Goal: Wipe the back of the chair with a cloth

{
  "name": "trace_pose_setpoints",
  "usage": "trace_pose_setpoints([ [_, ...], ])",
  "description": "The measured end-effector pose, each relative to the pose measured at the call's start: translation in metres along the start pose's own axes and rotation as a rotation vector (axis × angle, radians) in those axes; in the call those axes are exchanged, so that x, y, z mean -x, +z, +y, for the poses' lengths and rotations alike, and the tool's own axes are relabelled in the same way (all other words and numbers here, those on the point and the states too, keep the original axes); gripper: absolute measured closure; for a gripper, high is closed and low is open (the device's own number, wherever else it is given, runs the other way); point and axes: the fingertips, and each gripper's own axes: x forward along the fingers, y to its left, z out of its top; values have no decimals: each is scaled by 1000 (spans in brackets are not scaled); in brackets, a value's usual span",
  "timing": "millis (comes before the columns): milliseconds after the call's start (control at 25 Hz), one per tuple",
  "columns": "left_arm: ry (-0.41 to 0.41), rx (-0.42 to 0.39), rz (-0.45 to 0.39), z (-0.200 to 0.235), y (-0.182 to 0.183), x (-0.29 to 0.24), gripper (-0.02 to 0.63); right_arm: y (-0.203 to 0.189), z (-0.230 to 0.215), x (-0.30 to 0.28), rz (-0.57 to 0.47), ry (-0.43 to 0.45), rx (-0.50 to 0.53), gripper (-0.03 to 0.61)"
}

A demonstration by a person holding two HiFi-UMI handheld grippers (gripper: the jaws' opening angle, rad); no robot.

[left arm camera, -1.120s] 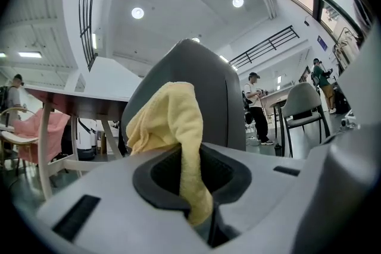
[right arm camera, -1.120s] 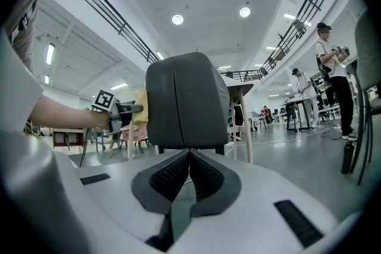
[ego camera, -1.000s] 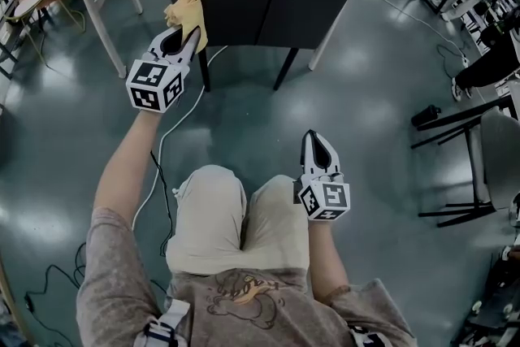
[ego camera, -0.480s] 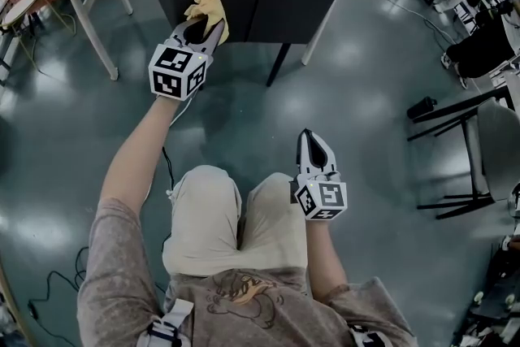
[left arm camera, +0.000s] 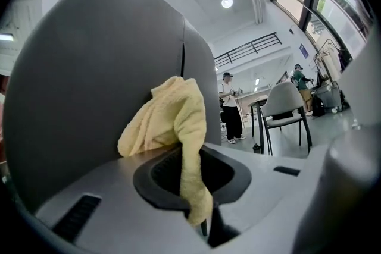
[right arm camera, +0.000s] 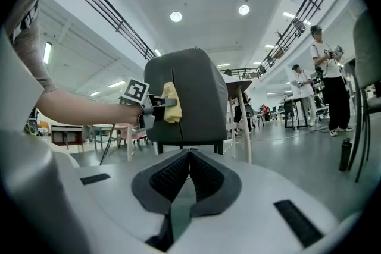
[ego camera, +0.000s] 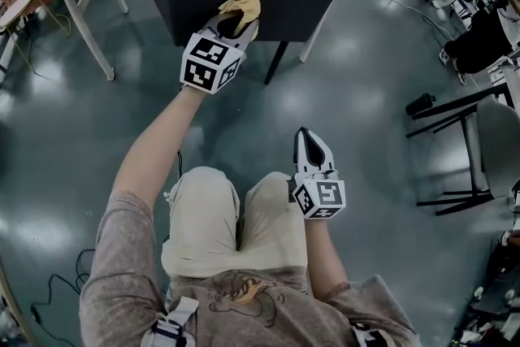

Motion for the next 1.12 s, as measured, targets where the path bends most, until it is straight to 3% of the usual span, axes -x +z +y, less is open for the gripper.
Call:
trace_pose_setpoints([
  [320,0,9,-8,-8,1,-14,555,5,-4,-6,-6,1,7,552],
  [1120,-201,1,47,-95,-17,-115,555,-4,-18,1,-5,-63,8,552],
])
